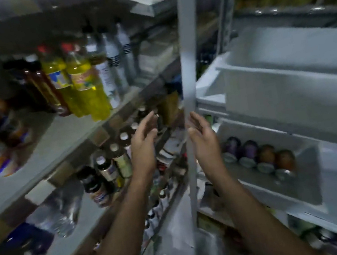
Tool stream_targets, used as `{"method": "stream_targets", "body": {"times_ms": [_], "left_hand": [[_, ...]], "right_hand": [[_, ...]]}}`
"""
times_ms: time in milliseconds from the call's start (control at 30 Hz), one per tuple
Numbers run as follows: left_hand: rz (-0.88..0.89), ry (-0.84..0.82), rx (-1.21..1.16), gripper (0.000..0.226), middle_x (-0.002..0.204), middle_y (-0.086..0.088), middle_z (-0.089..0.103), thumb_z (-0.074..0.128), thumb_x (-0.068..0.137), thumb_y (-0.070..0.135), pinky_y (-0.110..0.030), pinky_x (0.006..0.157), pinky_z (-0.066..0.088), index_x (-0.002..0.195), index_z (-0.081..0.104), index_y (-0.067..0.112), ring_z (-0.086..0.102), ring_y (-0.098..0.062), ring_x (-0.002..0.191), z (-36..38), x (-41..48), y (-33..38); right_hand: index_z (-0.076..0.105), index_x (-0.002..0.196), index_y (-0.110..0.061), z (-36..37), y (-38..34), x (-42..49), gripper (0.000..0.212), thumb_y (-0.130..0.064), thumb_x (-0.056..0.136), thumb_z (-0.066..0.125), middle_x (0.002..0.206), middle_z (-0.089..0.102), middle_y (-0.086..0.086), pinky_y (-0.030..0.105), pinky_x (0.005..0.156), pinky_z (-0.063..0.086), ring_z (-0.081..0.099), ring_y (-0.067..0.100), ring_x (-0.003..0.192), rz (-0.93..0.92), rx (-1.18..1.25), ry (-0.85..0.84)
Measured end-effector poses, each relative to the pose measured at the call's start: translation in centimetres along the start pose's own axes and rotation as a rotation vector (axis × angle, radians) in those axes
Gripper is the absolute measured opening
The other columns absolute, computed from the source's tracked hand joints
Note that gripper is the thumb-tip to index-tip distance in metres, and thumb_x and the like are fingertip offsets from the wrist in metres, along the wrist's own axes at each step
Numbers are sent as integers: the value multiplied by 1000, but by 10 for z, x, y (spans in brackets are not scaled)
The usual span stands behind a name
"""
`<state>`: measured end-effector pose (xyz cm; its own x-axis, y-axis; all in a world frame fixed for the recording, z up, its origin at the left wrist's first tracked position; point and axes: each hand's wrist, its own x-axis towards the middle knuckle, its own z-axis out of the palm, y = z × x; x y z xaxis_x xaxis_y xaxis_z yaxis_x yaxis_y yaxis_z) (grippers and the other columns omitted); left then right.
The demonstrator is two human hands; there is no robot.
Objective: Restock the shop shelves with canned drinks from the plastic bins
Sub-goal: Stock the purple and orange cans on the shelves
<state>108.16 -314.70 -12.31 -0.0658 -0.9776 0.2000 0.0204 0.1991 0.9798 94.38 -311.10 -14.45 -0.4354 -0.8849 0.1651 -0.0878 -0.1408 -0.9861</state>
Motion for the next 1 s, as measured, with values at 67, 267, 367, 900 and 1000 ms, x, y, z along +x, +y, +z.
{"method": "stream_targets", "body": {"times_ms": [67, 267, 367, 900, 1000], "left_hand": [[-35, -85, -52, 43, 137, 3, 62, 48, 99, 1, -18, 98, 47, 132, 62, 24, 57, -9, 127, 33, -2, -7], [-97, -283, -43, 43, 130, -1, 64, 45, 97, -9, -12, 97, 47, 133, 61, 9, 62, -9, 114, 113, -21, -30], [-114, -402, -48, 47, 140, -9, 60, 44, 97, -11, -19, 104, 47, 140, 55, 2, 58, -18, 127, 139, -28, -48], [-217, -578, 98, 42, 122, 19, 63, 50, 100, 2, -8, 95, 41, 124, 60, 35, 56, 15, 110, 213, -48, -101], [-273, -589, 176, 34, 139, -1, 60, 50, 104, 8, -17, 104, 44, 136, 60, 15, 58, -12, 124, 238, -41, -120]], "right_hand": [[51, 143, -21, -31, 11, 1, 42, -14, 101, 52, 136, 59, -1, 35, 103, 49, 58, 10, 116, 37, -3, 94], [58, 134, -23, -106, 37, -15, 39, -7, 98, 53, 134, 61, -5, 42, 110, 46, 58, 18, 125, 19, -104, 309], [57, 137, -11, -133, 48, -21, 40, -2, 98, 54, 137, 59, 5, 33, 109, 45, 57, 15, 122, 57, -135, 370], [60, 130, -18, -208, 106, -29, 40, 4, 97, 53, 119, 61, -13, 4, 91, 40, 57, 1, 106, 207, -76, 577], [58, 138, -11, -226, 124, -26, 43, -19, 95, 59, 139, 60, 6, 30, 106, 45, 56, 22, 124, 265, -63, 625]]}}
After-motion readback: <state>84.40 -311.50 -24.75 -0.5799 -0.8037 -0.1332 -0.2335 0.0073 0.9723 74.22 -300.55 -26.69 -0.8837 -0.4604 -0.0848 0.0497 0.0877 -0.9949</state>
